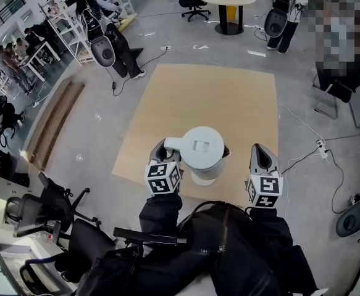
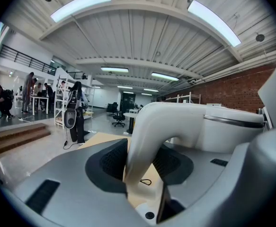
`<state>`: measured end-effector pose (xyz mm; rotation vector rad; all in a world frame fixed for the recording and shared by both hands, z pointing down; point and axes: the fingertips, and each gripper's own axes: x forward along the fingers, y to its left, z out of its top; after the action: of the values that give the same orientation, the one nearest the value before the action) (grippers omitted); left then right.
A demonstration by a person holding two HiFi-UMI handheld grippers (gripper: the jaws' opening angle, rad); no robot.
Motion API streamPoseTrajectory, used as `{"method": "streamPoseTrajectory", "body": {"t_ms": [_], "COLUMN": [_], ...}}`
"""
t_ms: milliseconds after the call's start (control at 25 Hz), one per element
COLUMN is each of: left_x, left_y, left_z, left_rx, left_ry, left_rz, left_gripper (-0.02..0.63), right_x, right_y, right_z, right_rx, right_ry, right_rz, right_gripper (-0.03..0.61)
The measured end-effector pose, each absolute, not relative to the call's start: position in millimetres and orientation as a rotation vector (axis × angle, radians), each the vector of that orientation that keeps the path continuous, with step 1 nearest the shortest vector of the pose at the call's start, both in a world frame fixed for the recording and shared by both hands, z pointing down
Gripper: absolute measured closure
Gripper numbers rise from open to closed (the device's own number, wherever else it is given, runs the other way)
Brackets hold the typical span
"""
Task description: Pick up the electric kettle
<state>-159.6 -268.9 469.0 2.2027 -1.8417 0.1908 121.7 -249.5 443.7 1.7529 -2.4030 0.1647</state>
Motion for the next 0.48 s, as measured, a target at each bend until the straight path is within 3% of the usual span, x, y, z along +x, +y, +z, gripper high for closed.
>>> {"method": "streamPoseTrajectory", "body": {"t_ms": [480], "left_x": [-159.3], "left_y": [-265.8], "left_z": [466.3], "left_rx": [2.207], "left_ry": [-1.852], "left_rz": [0.197], "left_gripper": [0.466], "right_x": [116.8], "right_y": [-248.4], "right_z": [443.8], "right_rx": [1.746], "right_ry": [-2.418], "right_rz": [0.172], "right_gripper": [0.575]}}
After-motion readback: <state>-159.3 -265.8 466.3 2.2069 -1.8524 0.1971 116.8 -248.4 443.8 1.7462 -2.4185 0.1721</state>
